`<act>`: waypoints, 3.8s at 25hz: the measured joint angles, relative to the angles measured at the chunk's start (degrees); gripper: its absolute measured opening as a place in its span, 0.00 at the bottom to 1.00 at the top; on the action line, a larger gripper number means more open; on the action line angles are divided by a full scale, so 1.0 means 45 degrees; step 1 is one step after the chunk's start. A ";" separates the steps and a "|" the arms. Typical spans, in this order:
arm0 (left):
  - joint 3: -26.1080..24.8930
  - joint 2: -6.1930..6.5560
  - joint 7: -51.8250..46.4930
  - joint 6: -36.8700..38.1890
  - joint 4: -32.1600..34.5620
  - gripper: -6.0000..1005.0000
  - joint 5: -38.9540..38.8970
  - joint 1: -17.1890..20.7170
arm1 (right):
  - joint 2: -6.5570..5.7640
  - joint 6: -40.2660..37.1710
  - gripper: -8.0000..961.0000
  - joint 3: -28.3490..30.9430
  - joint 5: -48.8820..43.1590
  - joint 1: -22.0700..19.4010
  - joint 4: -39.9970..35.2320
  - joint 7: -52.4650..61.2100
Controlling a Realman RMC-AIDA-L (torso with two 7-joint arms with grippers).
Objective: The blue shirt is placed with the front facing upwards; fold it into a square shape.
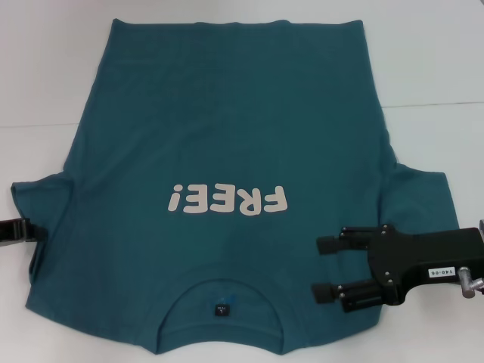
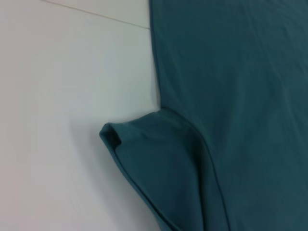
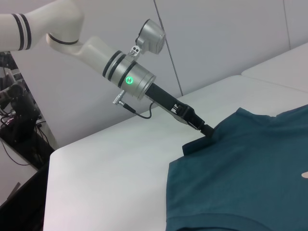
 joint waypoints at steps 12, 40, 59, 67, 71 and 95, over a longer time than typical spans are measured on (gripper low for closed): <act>0.0010 -0.0204 0.0164 0.0181 -0.0561 0.05 0.0134 0.0143 | 0.0000 -0.0224 0.96 -0.0021 0.0000 -0.0072 -0.0006 0.0134; -0.0238 -0.0176 -0.0336 0.1664 -0.2615 0.10 0.1218 0.0254 | -0.0060 -0.0285 0.96 0.0430 0.0098 -0.0196 -0.0064 0.0135; -0.0609 -0.0289 -0.0980 0.1328 -0.2382 0.14 0.2573 -0.0004 | -0.0038 -0.0241 0.96 0.0429 0.0044 -0.0216 -0.0064 0.0134; -0.0674 -0.0275 -0.1478 0.0668 -0.1696 0.20 0.2582 -0.0161 | -0.0031 -0.0244 0.96 0.0412 0.0038 -0.0215 -0.0064 0.0118; -0.0763 -0.0230 -0.1446 0.0307 -0.1281 0.37 0.2570 -0.0326 | -0.0026 -0.0279 0.96 0.0419 0.0022 -0.0215 -0.0064 0.0123; -0.0710 -0.0106 -0.1330 -0.0432 0.0308 0.78 0.2579 -0.0815 | -0.0059 -0.0181 0.96 0.0336 0.0018 -0.0059 -0.0083 0.0134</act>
